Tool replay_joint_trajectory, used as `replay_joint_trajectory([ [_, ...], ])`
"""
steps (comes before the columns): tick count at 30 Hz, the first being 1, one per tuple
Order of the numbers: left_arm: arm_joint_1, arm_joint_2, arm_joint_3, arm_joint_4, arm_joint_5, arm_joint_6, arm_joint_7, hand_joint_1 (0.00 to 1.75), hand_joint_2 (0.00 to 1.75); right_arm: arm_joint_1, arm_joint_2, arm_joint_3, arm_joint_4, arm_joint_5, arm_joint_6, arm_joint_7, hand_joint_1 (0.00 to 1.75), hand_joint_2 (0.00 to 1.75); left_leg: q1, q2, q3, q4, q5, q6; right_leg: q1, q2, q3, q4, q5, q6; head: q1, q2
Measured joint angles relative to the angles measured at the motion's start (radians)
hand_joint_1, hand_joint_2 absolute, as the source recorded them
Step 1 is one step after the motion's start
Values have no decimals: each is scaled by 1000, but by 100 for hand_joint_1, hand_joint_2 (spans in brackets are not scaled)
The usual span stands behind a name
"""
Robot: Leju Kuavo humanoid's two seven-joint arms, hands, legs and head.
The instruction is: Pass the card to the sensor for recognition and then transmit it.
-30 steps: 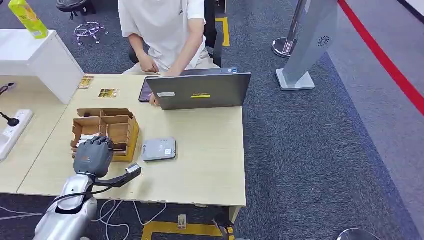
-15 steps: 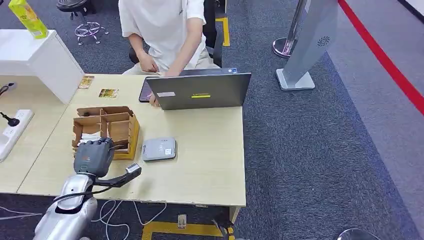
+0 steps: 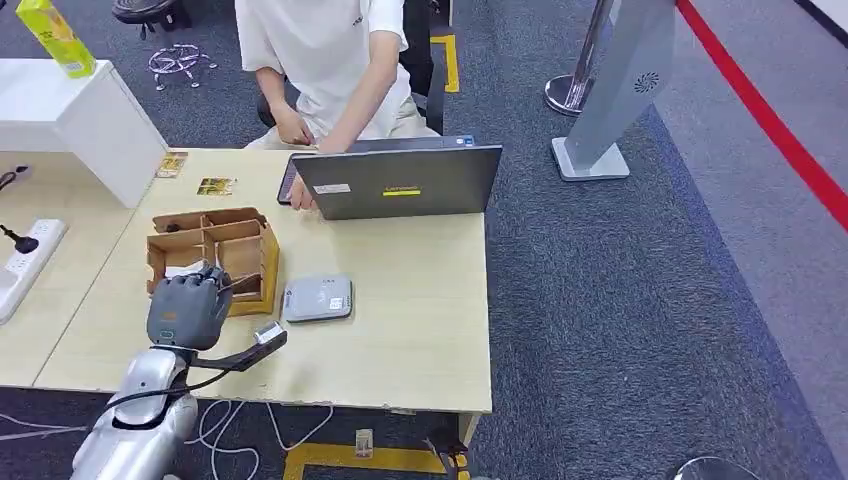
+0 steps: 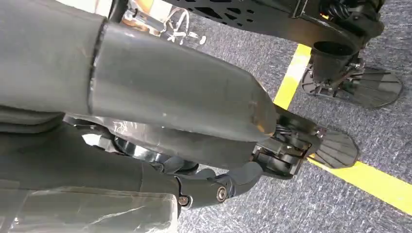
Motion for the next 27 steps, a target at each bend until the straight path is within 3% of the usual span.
replay_joint_trajectory([
  [3,3,0,0,-8,0,3,-2,175,175,0,0,0,0,0,0,0,0,0,0,0,0,0,0,0,0,0,0,0,0,0,0,0],
  [6,46,-6,0,-116,-1,13,-2,175,175,0,0,0,0,0,-3,-4,0,0,0,0,0,0,0,0,0,0,0,0,0,0,0,0],
  [8,53,-7,0,-133,0,20,-5,175,175,0,0,0,0,0,-5,-4,0,0,0,0,0,0,0,0,0,0,0,0,0,0,0,0],
  [10,70,-11,0,-165,2,36,-40,175,175,0,0,0,0,0,-8,-7,0,0,0,0,0,0,0,0,0,0,0,0,0,0,0,0],
  [13,119,-51,7,-310,20,49,-186,175,175,0,0,0,0,-3,-11,-10,0,0,0,-1,0,0,0,0,0,-1,0,0,0,0,0,0],
  [16,136,-154,44,-456,87,52,-415,175,175,0,0,1,1,6,-5,1,0,0,-1,-3,-2,1,0,1,0,-3,0,-1,0,1,1,0],
  [17,125,-186,57,-487,93,54,-447,175,175,-1,0,1,1,12,-1,7,0,0,-1,-3,-2,1,0,1,0,-3,0,-1,0,1,0,0],
  [19,58,-235,69,-491,48,56,-396,175,175,-1,0,3,1,29,14,20,0,0,0,-5,-3,2,1,3,0,-5,-1,-2,1,3,0,0],
  [21,-56,-258,69,-449,-36,56,-268,175,175,-4,0,9,0,52,31,36,0,0,0,-8,-5,3,2,4,0,-8,-1,-2,2,3,1,0],
  [22,-138,-269,68,-390,-89,56,-187,175,175,-5,0,14,-2,63,40,45,0,0,0,-10,-5,2,4,5,0,-11,0,-1,3,4,0,0],
  [25,-314,-289,66,-240,-156,56,-66,175,175,-9,1,29,-6,80,50,61,0,0,0,-10,-6,3,8,4,0,-10,-3,-1,6,3,-2,0],
  [27,-446,-297,33,-79,-195,55,86,175,175,-13,2,43,-14,101,64,77,0,0,0,-10,-8,3,11,3,0,-10,-4,0,8,3,0,0],
])
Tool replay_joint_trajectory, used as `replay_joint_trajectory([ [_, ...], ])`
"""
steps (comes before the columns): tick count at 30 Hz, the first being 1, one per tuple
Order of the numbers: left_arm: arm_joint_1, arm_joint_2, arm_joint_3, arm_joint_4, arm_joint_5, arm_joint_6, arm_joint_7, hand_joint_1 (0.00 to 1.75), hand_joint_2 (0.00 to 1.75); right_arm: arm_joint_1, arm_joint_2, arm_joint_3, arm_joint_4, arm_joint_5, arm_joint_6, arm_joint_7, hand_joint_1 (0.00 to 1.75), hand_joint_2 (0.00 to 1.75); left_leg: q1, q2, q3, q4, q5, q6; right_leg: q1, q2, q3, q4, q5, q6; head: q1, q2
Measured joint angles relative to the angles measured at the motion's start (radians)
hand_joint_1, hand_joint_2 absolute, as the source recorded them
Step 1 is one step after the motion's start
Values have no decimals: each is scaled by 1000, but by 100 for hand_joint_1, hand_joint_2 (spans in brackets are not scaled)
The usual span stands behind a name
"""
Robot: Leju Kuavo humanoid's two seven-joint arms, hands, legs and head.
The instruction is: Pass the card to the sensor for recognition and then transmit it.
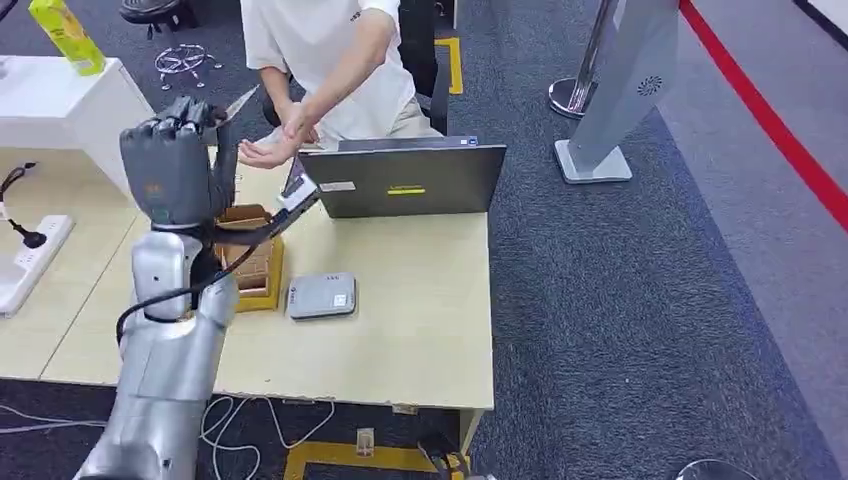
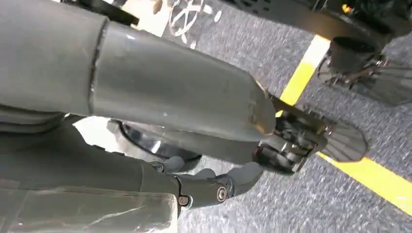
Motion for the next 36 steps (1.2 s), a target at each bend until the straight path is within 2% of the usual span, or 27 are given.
replay_joint_trajectory([
  [2,-116,-2,-47,146,-1,0,106,175,175,-4,2,13,-11,10,4,14,0,0,0,2,0,0,0,-1,0,1,-1,0,2,-1,0,0],
  [4,-216,-13,-83,286,-2,0,158,175,175,-6,4,18,-22,13,14,29,0,0,0,2,-1,0,1,0,0,2,-2,0,3,0,0,0],
  [6,-282,-21,-108,396,-2,1,176,175,175,-8,4,24,-32,16,16,38,0,0,-1,3,-1,0,1,0,0,3,-2,0,3,0,0,0],
  [11,-370,-40,-127,560,-2,2,192,175,175,-11,5,32,-49,25,16,45,0,0,-1,4,-3,0,0,1,0,4,-3,0,3,0,1,0],
  [12,-378,-41,-128,583,-2,2,198,0,175,-11,5,34,-52,25,16,47,0,0,-1,4,-3,0,0,1,0,5,-4,0,3,0,0,0],
  [17,-409,-41,-151,670,-2,-8,242,0,175,-13,6,36,-64,28,13,56,0,0,-1,4,-4,0,0,1,0,4,-5,0,3,0,1,0],
  [23,-428,-40,-155,720,-2,-18,248,0,175,-14,6,36,-69,28,13,56,0,0,-1,4,-4,0,0,1,0,4,-5,0,3,0,1,0],
  [28,-436,-39,-158,746,0,-62,260,0,175,-14,6,36,-71,28,8,51,0,0,-1,4,-4,0,0,1,0,4,-5,0,3,0,1,0],
  [32,-436,-34,-158,752,3,-54,235,0,175,-14,6,36,-71,25,8,51,0,0,-1,3,-5,0,0,1,0,4,-5,0,3,0,1,0],
  [34,-434,-15,-158,752,8,-35,205,0,175,-14,6,36,-71,21,9,50,0,0,-1,4,-5,0,0,1,0,4,-5,0,3,0,1,0],
  [36,-412,30,-158,740,3,-11,182,0,175,-14,6,36,-71,21,15,45,0,0,-1,5,-5,-3,0,1,0,6,-3,2,3,0,2,0],
])
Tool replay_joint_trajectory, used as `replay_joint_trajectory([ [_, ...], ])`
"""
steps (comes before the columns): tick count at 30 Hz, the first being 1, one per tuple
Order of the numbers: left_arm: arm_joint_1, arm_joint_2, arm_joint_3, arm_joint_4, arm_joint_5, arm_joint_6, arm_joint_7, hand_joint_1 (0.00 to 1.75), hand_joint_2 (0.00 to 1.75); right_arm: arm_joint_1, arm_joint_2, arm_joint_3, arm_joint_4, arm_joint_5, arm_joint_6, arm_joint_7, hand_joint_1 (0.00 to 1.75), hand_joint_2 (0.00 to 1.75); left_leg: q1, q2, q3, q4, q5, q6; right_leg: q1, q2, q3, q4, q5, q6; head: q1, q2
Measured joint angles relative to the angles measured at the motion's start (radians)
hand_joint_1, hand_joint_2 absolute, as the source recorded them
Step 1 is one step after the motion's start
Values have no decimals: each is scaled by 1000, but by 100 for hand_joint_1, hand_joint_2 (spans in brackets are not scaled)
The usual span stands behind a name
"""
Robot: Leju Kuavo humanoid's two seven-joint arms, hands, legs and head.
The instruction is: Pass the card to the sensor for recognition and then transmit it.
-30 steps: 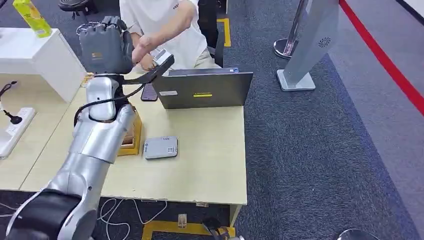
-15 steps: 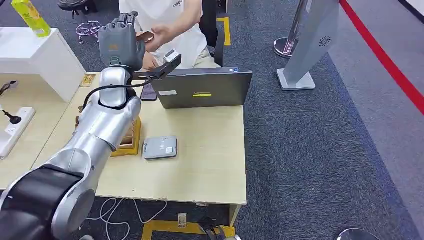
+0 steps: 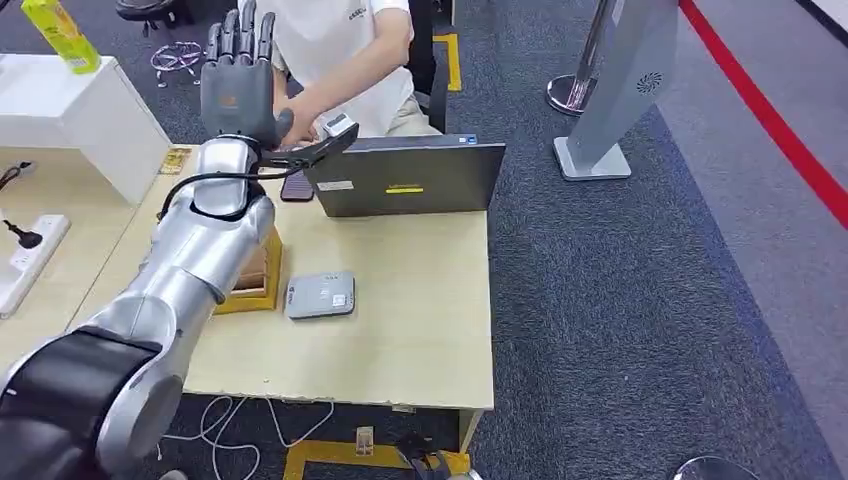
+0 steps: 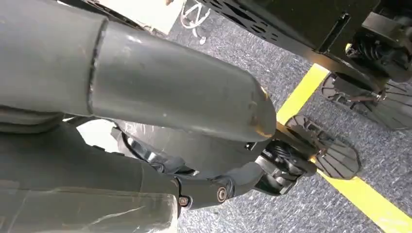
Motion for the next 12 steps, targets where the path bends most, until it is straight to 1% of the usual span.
replay_joint_trajectory([
  [1,39,58,2,-45,1,5,-18,0,175,0,0,0,0,0,3,-6,0,0,-1,6,3,-1,-1,-1,0,6,0,0,0,0,3,0],
  [2,79,121,13,-97,20,9,-50,0,175,1,0,0,1,0,8,-13,0,0,-2,15,8,-2,-2,-3,-2,14,-1,0,1,-1,1,0],
  [4,144,218,47,-156,65,10,-115,0,175,1,0,0,2,0,12,-19,0,0,-1,22,8,-2,-2,-4,-2,22,-5,0,2,-3,-3,0],
  [5,171,262,66,-183,74,11,-131,0,175,2,0,0,3,0,13,-21,0,0,1,22,8,-2,-2,-4,-1,22,-6,0,1,-4,-6,0],
  [8,220,337,93,-237,75,11,-140,0,175,2,0,0,5,0,15,-22,0,0,2,9,4,-3,-1,-6,1,8,-6,0,-2,-7,-6,0],
  [10,235,364,95,-255,64,11,-136,0,175,2,0,0,5,0,16,-22,0,0,2,4,3,-3,0,-6,2,4,-5,0,-3,-6,-5,0],
  [12,247,382,101,-269,49,11,-125,0,175,2,0,0,5,0,16,-22,0,0,2,4,2,-3,0,-6,2,3,-4,0,-3,-6,-4,0],
])
